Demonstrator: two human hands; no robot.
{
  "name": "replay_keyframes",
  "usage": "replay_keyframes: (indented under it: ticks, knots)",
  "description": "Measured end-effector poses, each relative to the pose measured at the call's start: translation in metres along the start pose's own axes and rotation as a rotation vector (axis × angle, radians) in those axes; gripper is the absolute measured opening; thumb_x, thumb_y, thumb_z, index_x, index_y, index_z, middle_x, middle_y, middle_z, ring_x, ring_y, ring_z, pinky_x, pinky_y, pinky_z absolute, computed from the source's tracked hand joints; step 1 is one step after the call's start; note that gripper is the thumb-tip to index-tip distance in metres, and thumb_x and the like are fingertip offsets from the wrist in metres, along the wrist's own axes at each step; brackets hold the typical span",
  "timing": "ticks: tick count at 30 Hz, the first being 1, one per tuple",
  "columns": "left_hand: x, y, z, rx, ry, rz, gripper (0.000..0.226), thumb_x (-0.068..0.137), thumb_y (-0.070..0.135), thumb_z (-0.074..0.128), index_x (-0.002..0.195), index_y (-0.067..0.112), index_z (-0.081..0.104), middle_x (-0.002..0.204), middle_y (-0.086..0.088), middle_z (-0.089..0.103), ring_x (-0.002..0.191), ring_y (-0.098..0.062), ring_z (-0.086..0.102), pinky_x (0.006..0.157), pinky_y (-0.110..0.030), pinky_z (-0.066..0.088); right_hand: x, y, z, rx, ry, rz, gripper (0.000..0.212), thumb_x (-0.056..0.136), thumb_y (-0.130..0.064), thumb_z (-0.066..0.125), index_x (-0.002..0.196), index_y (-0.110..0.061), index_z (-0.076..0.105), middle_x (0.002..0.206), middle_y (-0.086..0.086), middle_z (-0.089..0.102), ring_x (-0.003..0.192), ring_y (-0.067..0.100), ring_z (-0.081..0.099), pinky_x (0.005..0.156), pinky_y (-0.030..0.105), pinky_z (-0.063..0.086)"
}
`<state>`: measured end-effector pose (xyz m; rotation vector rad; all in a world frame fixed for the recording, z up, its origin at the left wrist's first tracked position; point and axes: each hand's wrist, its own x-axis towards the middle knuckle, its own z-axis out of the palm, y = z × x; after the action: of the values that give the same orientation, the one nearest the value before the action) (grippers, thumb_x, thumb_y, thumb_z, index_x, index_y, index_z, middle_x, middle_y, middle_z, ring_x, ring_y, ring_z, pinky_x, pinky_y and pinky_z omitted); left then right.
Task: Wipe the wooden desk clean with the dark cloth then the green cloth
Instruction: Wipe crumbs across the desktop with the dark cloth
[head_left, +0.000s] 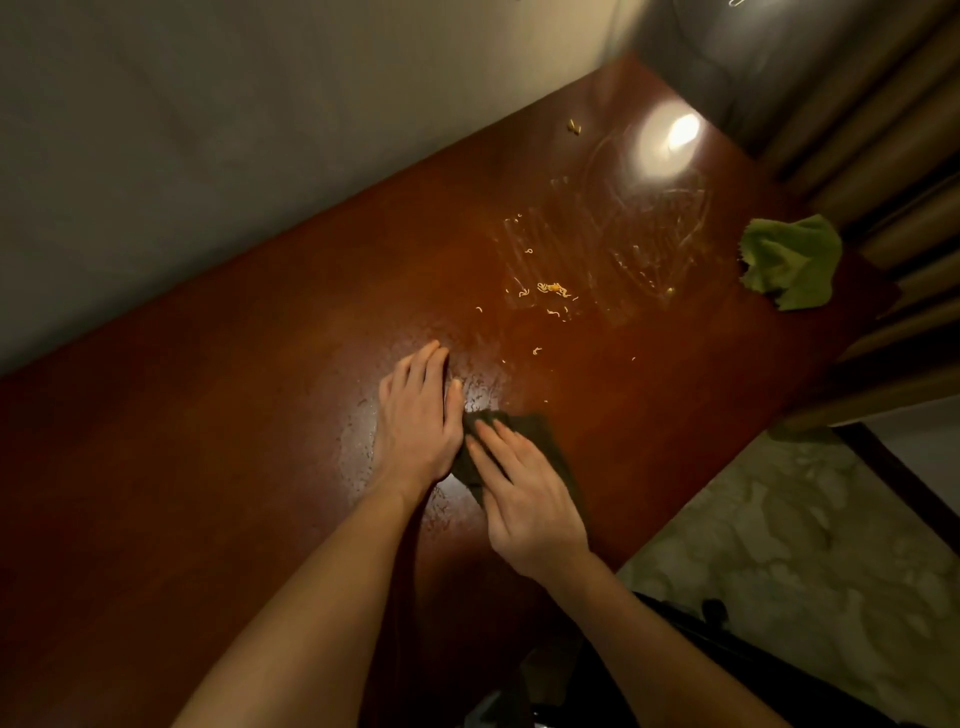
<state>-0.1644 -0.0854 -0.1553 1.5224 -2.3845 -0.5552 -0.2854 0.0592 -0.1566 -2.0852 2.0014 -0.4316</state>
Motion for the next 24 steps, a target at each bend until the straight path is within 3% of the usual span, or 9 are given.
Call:
replay_keyframes:
  ticks: [4,14,20,24]
  knots:
    - [-0.002,-0.001,0.0,-0.008,-0.004,0.004,0.053,0.11,0.039,0.034,0.153,0.011,0.046,0.161,-0.005,0.046,0.147,-0.022,0.04,0.12,-0.044,0.033,0.029,0.01,-0.007,-0.038,-0.052,0.009,0.062,0.103,-0.028,0.045,0.164,-0.018,0.033,0.173,0.002,0.025,0.162,0.019,0.012,0.131,0.044,0.015]
    - [0.0,-0.001,0.002,0.047,0.001,0.024,0.055,0.109,0.041,0.034,0.155,0.013,0.046,0.161,-0.003,0.045,0.148,-0.019,0.037,0.12,-0.044,0.033,0.113,0.051,-0.013,-0.031,0.052,0.153,0.057,0.105,-0.027,0.038,0.161,-0.015,0.038,0.169,0.007,0.033,0.158,0.024,0.024,0.131,0.042,0.018]
    - [-0.002,-0.001,0.001,-0.005,-0.004,0.007,0.054,0.11,0.041,0.035,0.155,0.012,0.045,0.161,-0.002,0.045,0.148,-0.019,0.038,0.12,-0.046,0.034,0.06,0.021,-0.01,0.033,0.095,0.275,0.057,0.102,-0.018,0.053,0.158,-0.012,0.045,0.164,0.006,0.042,0.155,0.022,0.031,0.13,0.04,0.023]
    - [-0.006,-0.001,-0.002,-0.061,0.007,0.003,0.052,0.112,0.04,0.034,0.154,0.011,0.045,0.161,-0.004,0.046,0.149,-0.019,0.039,0.122,-0.045,0.033,0.025,-0.006,0.002,0.035,0.051,0.159,0.066,0.095,-0.014,0.063,0.158,-0.012,0.044,0.163,0.005,0.044,0.154,0.022,0.035,0.127,0.04,0.03]
